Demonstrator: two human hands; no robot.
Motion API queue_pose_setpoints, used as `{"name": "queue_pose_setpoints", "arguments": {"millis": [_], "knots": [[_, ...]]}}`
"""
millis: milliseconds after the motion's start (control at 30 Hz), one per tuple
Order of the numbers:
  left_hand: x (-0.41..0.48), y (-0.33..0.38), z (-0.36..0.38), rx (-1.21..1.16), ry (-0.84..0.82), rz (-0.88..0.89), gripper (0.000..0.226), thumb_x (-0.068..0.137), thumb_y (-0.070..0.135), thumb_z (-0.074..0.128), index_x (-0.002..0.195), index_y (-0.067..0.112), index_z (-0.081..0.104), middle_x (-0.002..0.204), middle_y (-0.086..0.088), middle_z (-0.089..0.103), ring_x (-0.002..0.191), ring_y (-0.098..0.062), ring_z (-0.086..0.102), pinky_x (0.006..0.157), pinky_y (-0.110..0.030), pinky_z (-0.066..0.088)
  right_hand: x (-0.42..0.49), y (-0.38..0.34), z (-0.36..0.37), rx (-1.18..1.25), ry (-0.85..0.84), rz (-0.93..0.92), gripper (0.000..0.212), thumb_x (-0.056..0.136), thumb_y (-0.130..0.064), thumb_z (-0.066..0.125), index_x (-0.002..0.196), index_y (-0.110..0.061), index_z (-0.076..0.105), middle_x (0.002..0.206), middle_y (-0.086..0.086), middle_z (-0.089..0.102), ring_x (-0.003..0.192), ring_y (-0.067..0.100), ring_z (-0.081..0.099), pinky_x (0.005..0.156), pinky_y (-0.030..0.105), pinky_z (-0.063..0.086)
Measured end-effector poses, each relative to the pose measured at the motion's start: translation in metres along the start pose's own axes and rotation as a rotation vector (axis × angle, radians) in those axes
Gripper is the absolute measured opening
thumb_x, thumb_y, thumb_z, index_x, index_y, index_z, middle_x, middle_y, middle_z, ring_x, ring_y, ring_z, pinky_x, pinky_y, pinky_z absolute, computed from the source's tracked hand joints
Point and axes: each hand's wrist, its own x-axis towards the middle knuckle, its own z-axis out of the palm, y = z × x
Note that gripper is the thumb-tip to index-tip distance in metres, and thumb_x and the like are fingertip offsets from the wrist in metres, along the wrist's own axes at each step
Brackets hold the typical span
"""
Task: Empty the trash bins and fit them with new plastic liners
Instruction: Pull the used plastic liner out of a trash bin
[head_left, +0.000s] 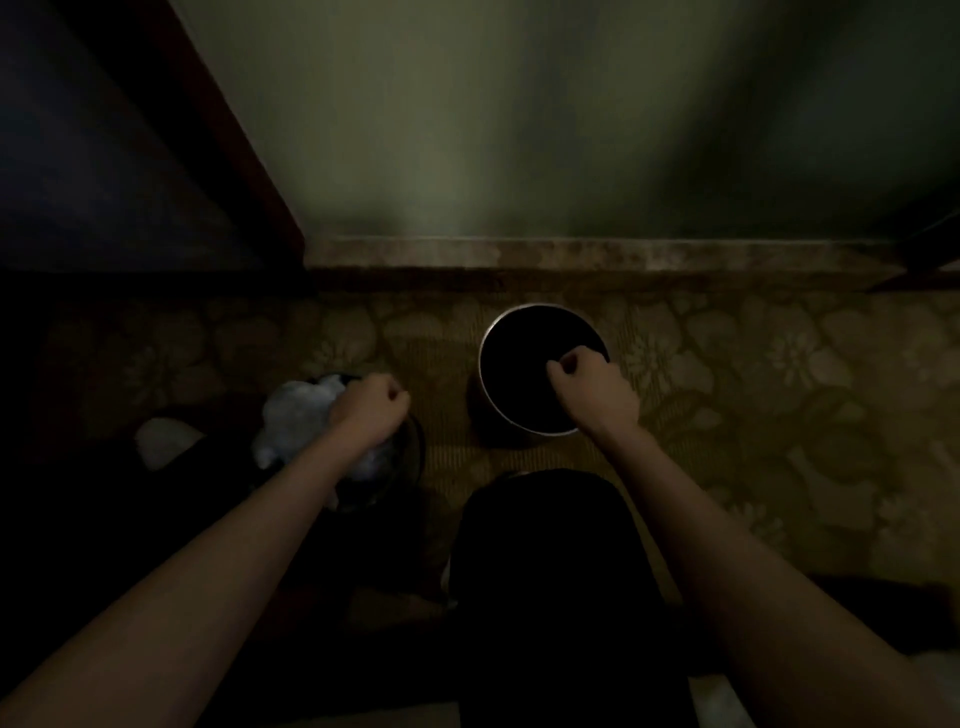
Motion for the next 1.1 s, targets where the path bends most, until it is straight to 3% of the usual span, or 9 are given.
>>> {"name": "queue_pose_setpoints", "arguments": {"millis": [167,267,400,567,767,867,933,1000,1100], "knots": [[-0.06,-0.073,-0.058,-0.087,0.108,-0.108,0.027,0.096,0.029,0.051,0.09,0.008,0.068,0.096,-0.016,0.07,0.09,-0.034,0.066,0.075,-0.035,0.05,-0.055,-0.068,0.004,-0.03,0.04,-0.17,0.028,0.098,-0.042,0.047,0.101,-0.017,0.06,0.092,0.003,0.066,0.084,0.024,0.063,0.074,0.037,0.05],[-0.09,-0.109,-0.079,-0.167,0.186,-0.125,0.026,0.096,0.028,0.052,0.079,0.012,0.065,0.092,-0.017,0.071,0.089,-0.034,0.067,0.077,-0.037,0.052,-0.088,-0.101,0.017,-0.062,0.037,-0.214,0.031,0.097,-0.041,0.048,0.102,-0.015,0.063,0.098,0.006,0.067,0.091,0.029,0.063,0.082,0.042,0.053],[-0.126,-0.142,-0.099,-0.324,0.264,-0.123,0.024,0.097,0.025,0.052,0.09,0.006,0.065,0.101,-0.021,0.07,0.095,-0.036,0.067,0.087,-0.049,0.054,-0.127,-0.131,0.036,-0.106,0.015,-0.251,0.032,0.096,-0.043,0.049,0.101,-0.015,0.064,0.102,0.008,0.068,0.096,0.032,0.064,0.083,0.042,0.053],[-0.147,-0.17,-0.094,-0.431,0.328,-0.101,0.024,0.096,0.026,0.051,0.094,0.007,0.066,0.098,-0.016,0.071,0.094,-0.032,0.067,0.086,-0.047,0.055,-0.153,-0.14,0.076,-0.156,-0.061,-0.292,0.035,0.094,-0.043,0.052,0.097,-0.012,0.069,0.095,0.009,0.071,0.089,0.031,0.067,0.072,0.035,0.049],[-0.116,-0.186,-0.06,-0.671,0.203,-0.281,0.02,0.1,0.022,0.044,0.105,0.009,0.059,0.118,-0.024,0.062,0.109,-0.039,0.058,0.095,-0.046,0.049,-0.128,-0.117,0.116,-0.011,-0.18,-0.142,0.033,0.097,-0.042,0.049,0.096,-0.012,0.063,0.092,0.008,0.069,0.082,0.028,0.068,0.078,0.047,0.059],[-0.089,-0.185,-0.044,-0.885,0.152,-0.464,0.035,0.102,0.019,0.038,0.13,0.003,0.05,0.132,-0.02,0.054,0.114,-0.035,0.054,0.086,-0.041,0.047,-0.101,-0.099,0.136,0.211,-0.253,0.053,0.033,0.101,-0.034,0.045,0.086,-0.008,0.058,0.08,0.011,0.064,0.069,0.028,0.063,0.062,0.038,0.055],[-0.066,-0.187,-0.038,-1.006,0.163,-0.571,0.041,0.103,0.021,0.035,0.139,0.005,0.043,0.139,-0.018,0.049,0.116,-0.034,0.051,0.081,-0.037,0.044,-0.08,-0.091,0.15,0.333,-0.299,0.169,0.033,0.103,-0.027,0.041,0.077,-0.011,0.05,0.068,0.008,0.051,0.056,0.021,0.051,0.05,0.029,0.041],[-0.039,-0.193,-0.029,-1.068,0.194,-0.639,0.044,0.104,0.025,0.034,0.143,0.007,0.041,0.142,-0.017,0.047,0.105,-0.028,0.049,0.079,-0.034,0.042,-0.058,-0.083,0.169,0.393,-0.32,0.247,0.033,0.103,-0.017,0.04,0.07,-0.014,0.043,0.063,0.005,0.042,0.051,0.016,0.043,0.047,0.027,0.033],[-0.004,-0.207,-0.008,-1.11,0.209,-0.729,0.045,0.103,0.026,0.032,0.144,0.008,0.041,0.136,-0.014,0.051,0.097,-0.024,0.046,0.08,-0.032,0.04,-0.033,-0.068,0.2,0.426,-0.327,0.35,0.026,0.099,-0.009,0.046,0.075,-0.017,0.048,0.07,0.003,0.05,0.057,0.016,0.051,0.051,0.029,0.045]]}}
